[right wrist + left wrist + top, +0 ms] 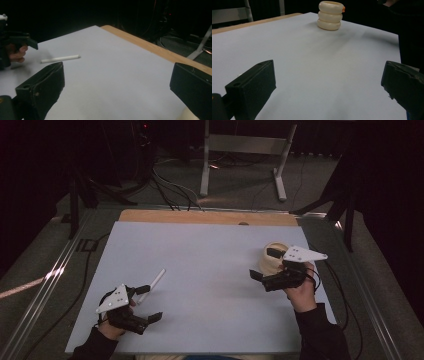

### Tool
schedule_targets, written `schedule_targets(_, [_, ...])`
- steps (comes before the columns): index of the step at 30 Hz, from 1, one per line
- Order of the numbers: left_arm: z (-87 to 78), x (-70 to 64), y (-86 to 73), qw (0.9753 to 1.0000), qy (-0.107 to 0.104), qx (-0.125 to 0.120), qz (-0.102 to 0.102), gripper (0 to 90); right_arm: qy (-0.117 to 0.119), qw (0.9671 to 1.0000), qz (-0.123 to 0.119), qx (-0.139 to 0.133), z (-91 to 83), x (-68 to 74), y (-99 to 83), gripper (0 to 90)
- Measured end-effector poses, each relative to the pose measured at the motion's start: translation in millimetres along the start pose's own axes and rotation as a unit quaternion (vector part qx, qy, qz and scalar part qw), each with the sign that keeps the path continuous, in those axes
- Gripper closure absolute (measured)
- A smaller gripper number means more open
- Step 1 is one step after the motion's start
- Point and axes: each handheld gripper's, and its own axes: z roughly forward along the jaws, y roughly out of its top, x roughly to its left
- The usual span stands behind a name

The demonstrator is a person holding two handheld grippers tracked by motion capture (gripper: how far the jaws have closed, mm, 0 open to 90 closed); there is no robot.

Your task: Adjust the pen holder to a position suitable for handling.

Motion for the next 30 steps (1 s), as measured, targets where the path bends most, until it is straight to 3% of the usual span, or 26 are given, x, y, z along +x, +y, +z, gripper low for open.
schedule_targets(12, [-0.5,-0.5,0.7,1.0,-0.002,-0.001,0.002,0.1,-0.026,0.9995,0.018,0.001,-0.5,-26.3,13.1,0.0])
schedule_targets(25, [-0.5,-0.5,1.0,1.0,-0.004,-0.003,0.002,0.2,-0.063,0.9966,0.05,0.015,2.1,-61.8,6.8,0.0])
schedule_targets(28, [-0.6,-0.6,0.9,1.0,-0.004,-0.004,0.001,0.2,-0.067,0.9963,0.052,0.012,1.9,-64.6,5.9,0.0])
schedule_targets(30, [-0.6,-0.6,1.0,1.0,-0.005,-0.002,0.003,0.1,-0.078,0.9952,0.058,0.013,0.6,-74.3,3.4,0.0])
